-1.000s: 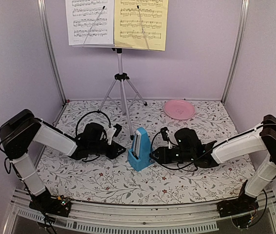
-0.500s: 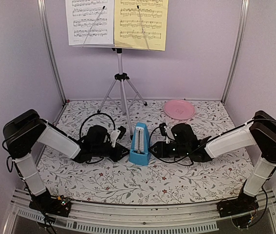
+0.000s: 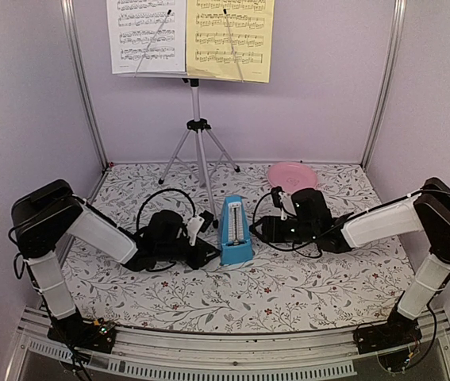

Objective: Set up the instrument practice props

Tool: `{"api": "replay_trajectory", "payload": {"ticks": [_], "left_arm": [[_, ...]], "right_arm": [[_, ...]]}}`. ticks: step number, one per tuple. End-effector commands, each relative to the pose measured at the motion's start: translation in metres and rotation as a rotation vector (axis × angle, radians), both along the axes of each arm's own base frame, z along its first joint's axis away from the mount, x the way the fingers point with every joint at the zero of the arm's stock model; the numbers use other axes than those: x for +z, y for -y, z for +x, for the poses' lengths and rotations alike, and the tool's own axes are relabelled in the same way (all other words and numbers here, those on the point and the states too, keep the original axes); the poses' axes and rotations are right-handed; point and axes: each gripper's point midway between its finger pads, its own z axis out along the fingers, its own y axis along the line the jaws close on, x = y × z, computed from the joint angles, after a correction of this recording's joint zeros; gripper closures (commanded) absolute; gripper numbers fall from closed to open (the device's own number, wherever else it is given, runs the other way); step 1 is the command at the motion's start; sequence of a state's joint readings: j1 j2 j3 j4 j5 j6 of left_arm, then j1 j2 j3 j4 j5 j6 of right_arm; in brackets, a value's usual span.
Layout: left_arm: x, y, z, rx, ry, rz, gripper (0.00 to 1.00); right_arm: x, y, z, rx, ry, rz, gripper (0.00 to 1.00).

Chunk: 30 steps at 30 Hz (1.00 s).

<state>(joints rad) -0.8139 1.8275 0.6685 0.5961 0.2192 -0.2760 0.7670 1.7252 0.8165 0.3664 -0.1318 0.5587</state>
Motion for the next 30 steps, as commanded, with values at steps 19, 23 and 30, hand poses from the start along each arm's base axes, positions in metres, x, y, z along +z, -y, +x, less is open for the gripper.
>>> {"api": "replay_trajectory", "payload": {"ticks": [19,23,30], "left_arm": [[0.046,-0.014,0.012,0.061,0.135,-0.038,0.69],[0.047,-0.015,0.012,0.061,0.137,-0.037,0.69],[0.047,-0.014,0.013,0.061,0.142,-0.033,0.69]], "right_arm": [[0.074,-0.041,-0.045,0.136,0.172,0.05,0.03],[0.07,-0.042,-0.034,0.079,0.157,0.024,0.05],[0.067,-0.043,-0.025,0.041,0.15,-0.003,0.16]]}}
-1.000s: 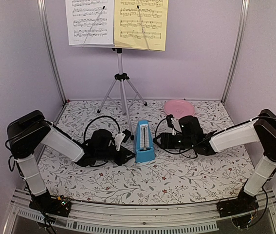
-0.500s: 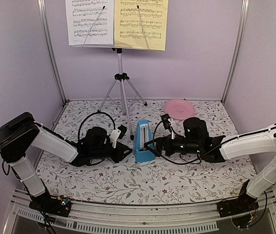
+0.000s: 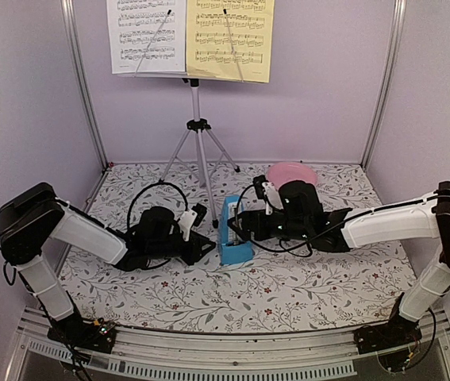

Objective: Set up the instrument practice props

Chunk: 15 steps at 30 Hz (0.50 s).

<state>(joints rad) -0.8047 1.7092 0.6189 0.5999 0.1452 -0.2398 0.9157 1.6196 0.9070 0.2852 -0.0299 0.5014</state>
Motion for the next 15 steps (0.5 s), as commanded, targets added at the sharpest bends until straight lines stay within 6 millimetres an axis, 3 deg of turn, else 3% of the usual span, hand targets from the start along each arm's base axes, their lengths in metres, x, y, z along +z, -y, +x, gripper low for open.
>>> {"api": "replay_trajectory", "payload": {"ticks": [1,7,15], "left_arm": [[0.016,0.002,0.006,0.005,0.04,-0.023,0.69],[0.015,0.002,0.005,0.002,0.036,-0.022,0.69],[0.016,0.002,0.005,-0.005,0.043,-0.013,0.69]], "right_arm": [[-0.001,0.001,0.009,-0.05,-0.001,-0.024,0.19],[-0.003,0.005,0.015,-0.1,-0.003,-0.037,0.34],[-0.006,0.006,0.02,-0.124,-0.008,-0.044,0.4]]}}
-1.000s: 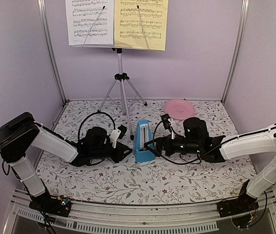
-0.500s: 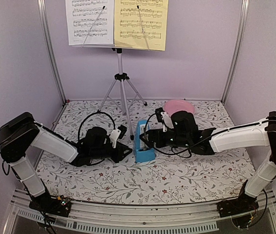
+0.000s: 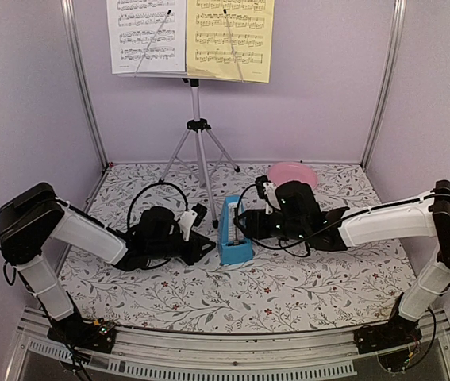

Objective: Set up the instrument practice props

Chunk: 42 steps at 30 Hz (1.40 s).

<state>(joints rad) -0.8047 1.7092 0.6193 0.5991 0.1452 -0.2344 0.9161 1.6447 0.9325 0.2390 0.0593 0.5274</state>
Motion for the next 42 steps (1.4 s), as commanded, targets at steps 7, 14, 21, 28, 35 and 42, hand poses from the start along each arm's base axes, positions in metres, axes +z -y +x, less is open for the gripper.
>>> {"api": "replay_trajectory", "payload": {"ticks": [7,14,21,28,35,42], "left_arm": [[0.015,0.004,0.005,-0.009,0.036,-0.013,0.69],[0.014,0.005,0.006,-0.013,0.035,-0.008,0.69],[0.016,0.007,0.007,-0.016,0.036,-0.012,0.69],[0.017,0.007,0.007,-0.017,0.038,-0.011,0.69],[0.015,0.005,0.007,-0.013,0.039,-0.003,0.69],[0.015,0.005,0.007,-0.011,0.04,-0.003,0.69]], "right_arm": [[0.001,0.003,0.007,-0.058,0.002,-0.018,0.48],[0.007,-0.002,0.004,-0.02,0.01,-0.001,0.34],[0.019,-0.01,0.013,-0.019,0.048,0.0,0.34],[0.016,-0.013,0.017,-0.024,0.047,-0.019,0.42],[0.018,-0.005,0.015,-0.038,0.05,-0.02,0.56],[0.016,0.004,0.008,-0.044,0.048,-0.026,0.63]]}}
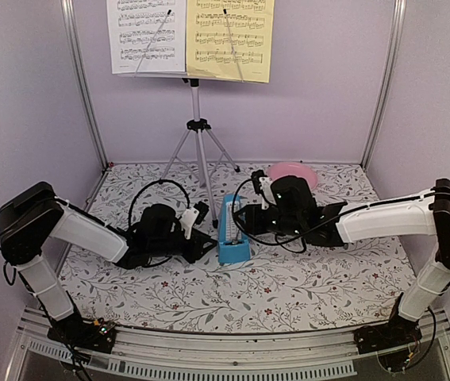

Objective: Set up the instrument practice props

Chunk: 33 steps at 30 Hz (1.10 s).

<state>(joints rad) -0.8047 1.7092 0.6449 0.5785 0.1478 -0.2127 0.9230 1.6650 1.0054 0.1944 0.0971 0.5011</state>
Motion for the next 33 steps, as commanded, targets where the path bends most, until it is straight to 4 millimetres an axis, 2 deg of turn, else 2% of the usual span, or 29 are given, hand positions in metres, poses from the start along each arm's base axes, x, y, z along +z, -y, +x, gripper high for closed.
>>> {"api": "replay_trajectory", "payload": {"ticks": [1,5,11,15,24,28,33], "left_arm": [[0.01,0.001,0.003,0.0,0.021,-0.01,0.69],[0.009,-0.002,0.004,0.008,0.021,-0.004,0.69],[0.009,-0.003,0.003,0.013,0.021,-0.005,0.69],[0.009,-0.003,0.003,0.014,0.019,-0.008,0.68],[0.013,-0.006,0.002,0.021,0.027,-0.012,0.66],[0.013,-0.007,0.002,0.026,0.028,-0.01,0.65],[0.014,-0.007,0.002,0.025,0.03,-0.012,0.65]], "right_arm": [[0.002,0.012,-0.002,-0.027,0.009,-0.008,0.62],[0.001,0.015,-0.009,-0.01,0.002,-0.001,0.59],[0.001,0.014,-0.016,0.029,0.014,-0.001,0.43],[0.006,0.012,-0.016,0.033,0.026,0.009,0.39],[0.018,-0.006,-0.014,0.063,0.048,0.026,0.22],[0.022,-0.012,-0.012,0.07,0.059,0.027,0.19],[0.024,-0.011,-0.004,0.038,0.071,0.012,0.2]]}}
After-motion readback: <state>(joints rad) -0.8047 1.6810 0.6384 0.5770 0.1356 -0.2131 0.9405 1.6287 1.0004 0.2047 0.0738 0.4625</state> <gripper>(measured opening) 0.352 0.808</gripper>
